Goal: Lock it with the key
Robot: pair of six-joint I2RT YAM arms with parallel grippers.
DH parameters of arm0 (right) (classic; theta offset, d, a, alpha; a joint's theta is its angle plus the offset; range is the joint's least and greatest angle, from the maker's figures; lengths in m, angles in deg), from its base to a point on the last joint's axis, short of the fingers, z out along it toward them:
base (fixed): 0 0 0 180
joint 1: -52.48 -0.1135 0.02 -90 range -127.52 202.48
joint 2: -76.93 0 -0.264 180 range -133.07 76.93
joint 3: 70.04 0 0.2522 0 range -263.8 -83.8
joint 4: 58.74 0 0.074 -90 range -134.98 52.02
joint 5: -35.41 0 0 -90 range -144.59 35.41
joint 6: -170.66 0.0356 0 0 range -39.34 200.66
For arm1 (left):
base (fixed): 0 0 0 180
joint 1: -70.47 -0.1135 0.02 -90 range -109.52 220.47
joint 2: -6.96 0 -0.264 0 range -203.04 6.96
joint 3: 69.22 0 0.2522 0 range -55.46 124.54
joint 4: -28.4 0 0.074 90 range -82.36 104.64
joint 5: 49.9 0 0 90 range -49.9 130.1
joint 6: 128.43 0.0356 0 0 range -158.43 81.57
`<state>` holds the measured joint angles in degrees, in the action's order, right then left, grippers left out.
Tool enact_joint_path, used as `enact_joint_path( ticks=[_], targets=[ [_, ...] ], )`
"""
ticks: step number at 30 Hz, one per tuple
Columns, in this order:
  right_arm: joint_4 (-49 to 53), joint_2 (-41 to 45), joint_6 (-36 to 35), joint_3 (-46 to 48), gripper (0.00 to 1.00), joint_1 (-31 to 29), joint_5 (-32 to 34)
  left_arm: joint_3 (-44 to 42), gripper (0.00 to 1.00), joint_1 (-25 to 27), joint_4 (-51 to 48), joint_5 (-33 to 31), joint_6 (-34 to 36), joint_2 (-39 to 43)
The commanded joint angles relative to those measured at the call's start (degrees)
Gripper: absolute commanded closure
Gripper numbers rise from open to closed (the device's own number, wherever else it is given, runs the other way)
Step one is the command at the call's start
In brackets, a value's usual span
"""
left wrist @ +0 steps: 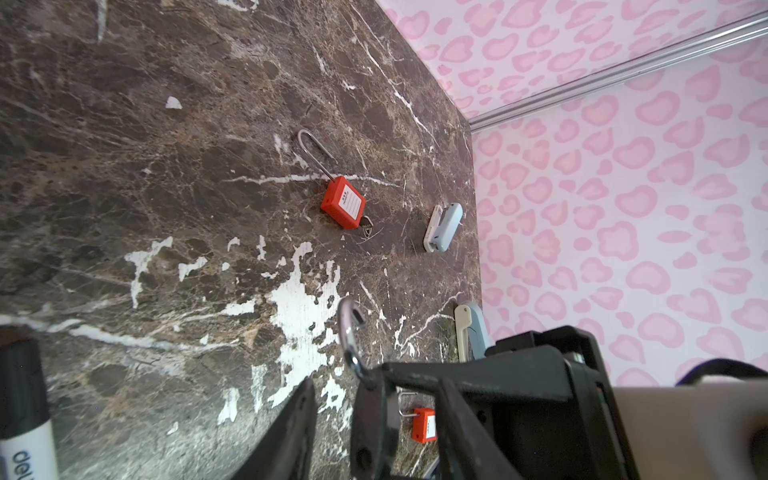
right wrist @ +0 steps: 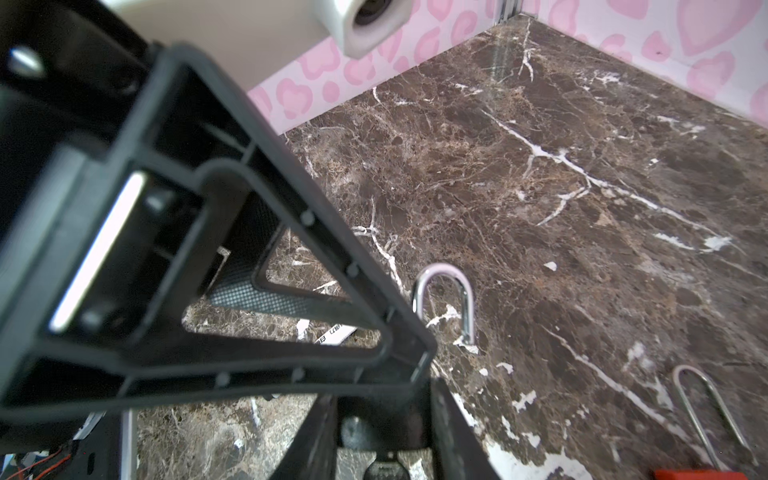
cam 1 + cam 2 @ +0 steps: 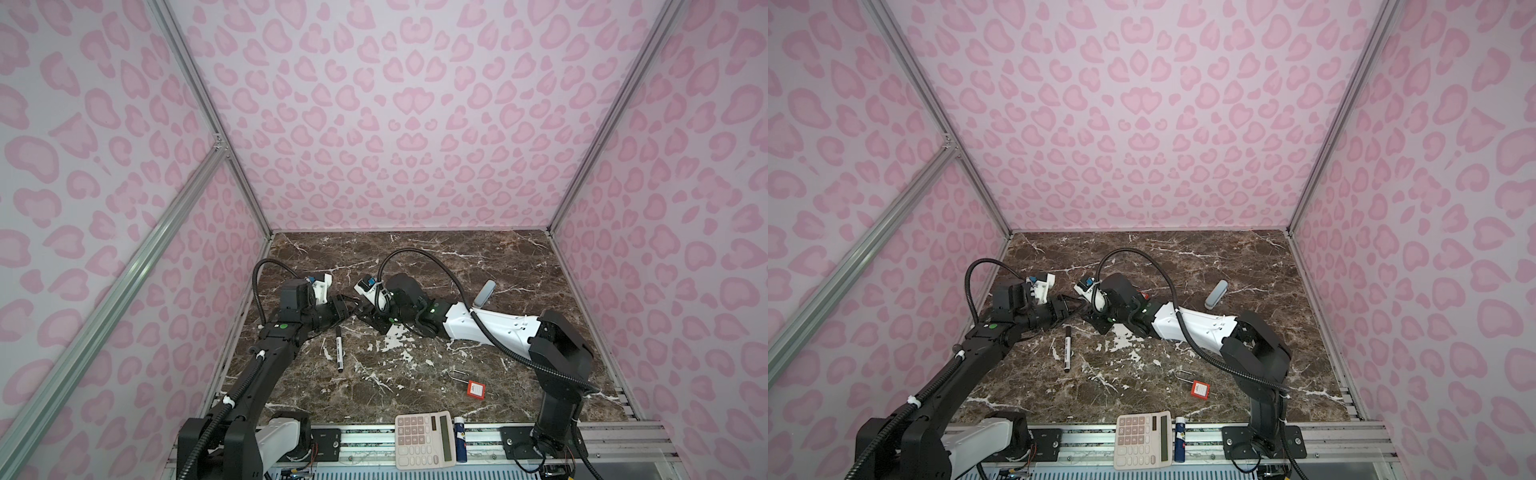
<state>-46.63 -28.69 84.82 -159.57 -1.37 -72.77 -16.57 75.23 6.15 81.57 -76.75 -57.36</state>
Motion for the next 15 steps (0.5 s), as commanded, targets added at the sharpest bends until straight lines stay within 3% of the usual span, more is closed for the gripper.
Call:
enact_joint_path(
  ticks=[1, 15],
  targets=[
    [-2.89, 0.33, 1.37, -0.18, 0.67, 0.40, -1.71, 0.87, 0.55, 0.25, 1.54, 1.50, 0.11, -0.03],
    [-2.57, 0.23, 0.41, -1.40, 0.66, 0.68, -3.62, 1.15, 0.78, 0.78, 2.14, 2.44, -0.24, -0.37]
  ],
)
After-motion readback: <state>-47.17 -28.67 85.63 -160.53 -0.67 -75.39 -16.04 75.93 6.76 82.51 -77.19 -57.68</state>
